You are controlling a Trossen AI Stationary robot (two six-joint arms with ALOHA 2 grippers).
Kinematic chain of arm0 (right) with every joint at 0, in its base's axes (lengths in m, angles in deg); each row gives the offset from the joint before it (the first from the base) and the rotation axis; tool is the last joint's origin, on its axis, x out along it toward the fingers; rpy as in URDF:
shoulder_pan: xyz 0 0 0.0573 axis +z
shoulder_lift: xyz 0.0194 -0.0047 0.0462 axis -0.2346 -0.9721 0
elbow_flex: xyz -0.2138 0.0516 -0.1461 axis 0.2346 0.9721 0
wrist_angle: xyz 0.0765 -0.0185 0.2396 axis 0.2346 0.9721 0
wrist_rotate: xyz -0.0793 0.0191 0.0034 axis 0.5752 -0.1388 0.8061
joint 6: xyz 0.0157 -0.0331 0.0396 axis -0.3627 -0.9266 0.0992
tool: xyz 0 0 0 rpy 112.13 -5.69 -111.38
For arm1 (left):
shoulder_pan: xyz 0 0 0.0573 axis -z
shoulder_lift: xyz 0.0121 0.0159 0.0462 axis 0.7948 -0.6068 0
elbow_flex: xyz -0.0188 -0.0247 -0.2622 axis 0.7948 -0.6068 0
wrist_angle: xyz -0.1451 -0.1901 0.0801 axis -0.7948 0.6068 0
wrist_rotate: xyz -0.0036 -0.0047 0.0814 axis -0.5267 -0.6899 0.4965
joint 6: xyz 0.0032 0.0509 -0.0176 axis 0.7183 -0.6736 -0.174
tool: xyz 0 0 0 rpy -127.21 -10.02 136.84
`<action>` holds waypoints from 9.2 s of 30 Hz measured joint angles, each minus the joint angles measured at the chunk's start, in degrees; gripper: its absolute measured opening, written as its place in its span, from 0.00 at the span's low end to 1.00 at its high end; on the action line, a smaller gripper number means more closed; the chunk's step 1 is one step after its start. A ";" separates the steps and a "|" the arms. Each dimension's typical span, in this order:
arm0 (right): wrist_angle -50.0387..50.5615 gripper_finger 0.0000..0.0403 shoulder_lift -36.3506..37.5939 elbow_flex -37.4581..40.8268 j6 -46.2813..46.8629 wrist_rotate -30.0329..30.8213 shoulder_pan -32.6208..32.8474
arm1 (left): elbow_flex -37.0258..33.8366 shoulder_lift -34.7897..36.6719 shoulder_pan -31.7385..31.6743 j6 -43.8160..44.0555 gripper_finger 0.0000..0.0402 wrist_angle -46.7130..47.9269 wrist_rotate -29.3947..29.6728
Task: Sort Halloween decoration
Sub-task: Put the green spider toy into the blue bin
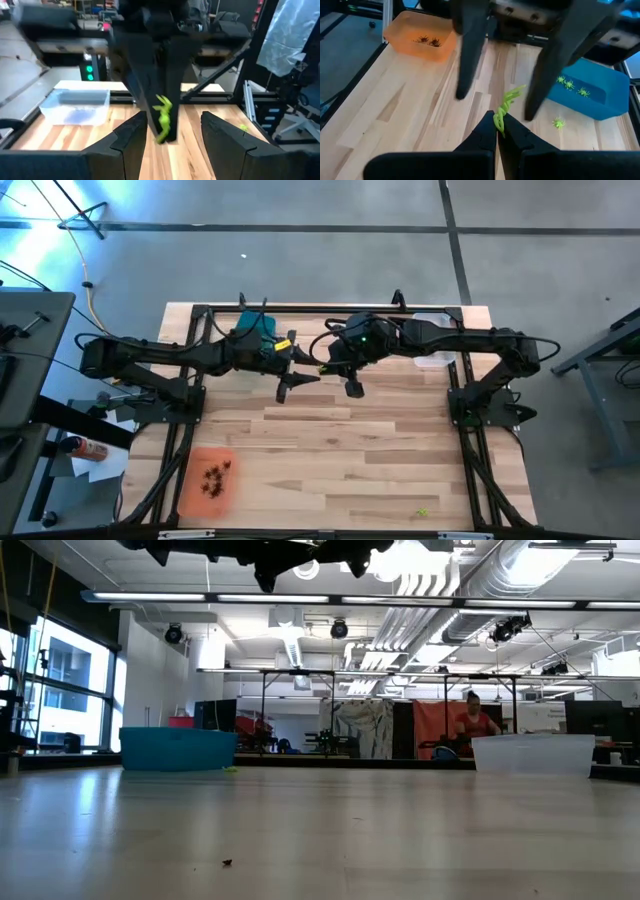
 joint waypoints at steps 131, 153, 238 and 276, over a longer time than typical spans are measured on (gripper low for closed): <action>-10.71 0.64 22.05 24.83 17.19 23.85 -1.33 | 23.98 -6.79 -36.42 5.95 0.42 66.26 11.60; -3.32 0.64 24.21 19.56 17.31 16.46 -1.33 | 18.91 5.97 -13.19 9.07 0.41 44.09 16.29; -16.40 0.64 19.81 19.63 16.44 20.92 -1.36 | 14.34 6.40 -20.93 -3.46 0.00 32.07 -8.78; -22.77 0.64 18.73 19.61 16.11 19.37 -1.38 | -4.20 4.36 -37.74 16.54 0.00 55.36 18.52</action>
